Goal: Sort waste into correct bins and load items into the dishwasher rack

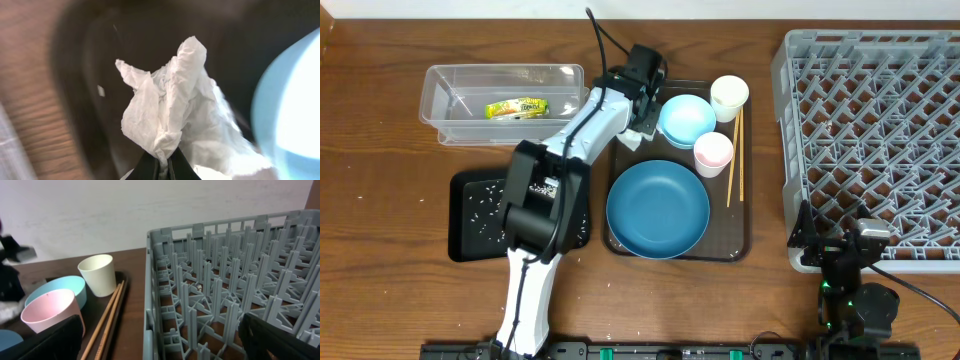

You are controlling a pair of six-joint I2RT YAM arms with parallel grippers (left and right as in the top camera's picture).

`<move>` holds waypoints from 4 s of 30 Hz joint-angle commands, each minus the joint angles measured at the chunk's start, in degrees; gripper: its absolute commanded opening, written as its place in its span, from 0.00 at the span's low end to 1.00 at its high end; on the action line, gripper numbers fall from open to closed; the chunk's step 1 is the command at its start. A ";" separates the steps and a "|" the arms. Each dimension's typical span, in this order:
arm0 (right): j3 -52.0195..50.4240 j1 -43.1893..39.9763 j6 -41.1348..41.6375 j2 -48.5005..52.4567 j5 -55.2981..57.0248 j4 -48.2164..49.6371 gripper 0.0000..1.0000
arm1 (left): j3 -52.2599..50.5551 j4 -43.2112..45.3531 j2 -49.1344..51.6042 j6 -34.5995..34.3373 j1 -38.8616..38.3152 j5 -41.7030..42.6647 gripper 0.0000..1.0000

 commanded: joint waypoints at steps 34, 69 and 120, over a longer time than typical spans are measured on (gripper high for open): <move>-0.07 1.49 0.42 -0.28 -0.35 -0.22 0.99 | -0.09 -7.82 -21.18 -34.56 22.99 -0.35 0.23; -0.07 1.49 0.42 -0.28 -0.35 -0.22 0.99 | -0.09 -6.78 -13.09 -11.02 2.69 -2.25 0.14; -0.07 1.49 0.42 -0.28 -0.37 -0.22 0.99 | -0.09 -3.39 -6.36 -10.73 -6.38 -0.13 0.06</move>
